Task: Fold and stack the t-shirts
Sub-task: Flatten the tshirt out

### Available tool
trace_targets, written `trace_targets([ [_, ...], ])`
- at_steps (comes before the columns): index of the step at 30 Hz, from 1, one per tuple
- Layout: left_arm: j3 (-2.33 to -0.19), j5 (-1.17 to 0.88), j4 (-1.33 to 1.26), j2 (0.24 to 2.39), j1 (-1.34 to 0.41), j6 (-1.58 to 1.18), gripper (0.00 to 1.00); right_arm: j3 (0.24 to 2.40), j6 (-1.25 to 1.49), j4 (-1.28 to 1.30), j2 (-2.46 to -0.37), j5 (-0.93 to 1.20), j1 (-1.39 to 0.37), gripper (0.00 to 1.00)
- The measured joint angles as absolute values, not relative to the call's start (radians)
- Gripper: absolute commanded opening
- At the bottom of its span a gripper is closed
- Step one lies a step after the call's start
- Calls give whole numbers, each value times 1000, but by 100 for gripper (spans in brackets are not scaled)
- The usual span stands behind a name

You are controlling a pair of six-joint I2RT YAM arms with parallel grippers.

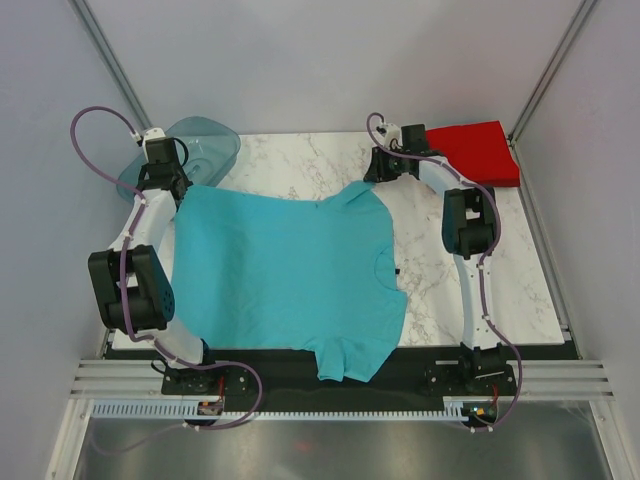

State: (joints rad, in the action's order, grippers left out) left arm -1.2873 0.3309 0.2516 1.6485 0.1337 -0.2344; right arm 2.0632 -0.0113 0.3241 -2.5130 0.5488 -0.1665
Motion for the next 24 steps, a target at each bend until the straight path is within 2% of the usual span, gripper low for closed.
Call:
trace_targets([
  [9,-1287,331,252,1649,134,-235,2,2063,32,338,-2513,590,-138,44],
  [12,-1287,331,252,1649,134,-235,2,2063,46,340,-2513,592,-131,41],
  [24,-1287,330,252,1651,134,-235,2,2074,79,358,-2523,635,-129,40],
])
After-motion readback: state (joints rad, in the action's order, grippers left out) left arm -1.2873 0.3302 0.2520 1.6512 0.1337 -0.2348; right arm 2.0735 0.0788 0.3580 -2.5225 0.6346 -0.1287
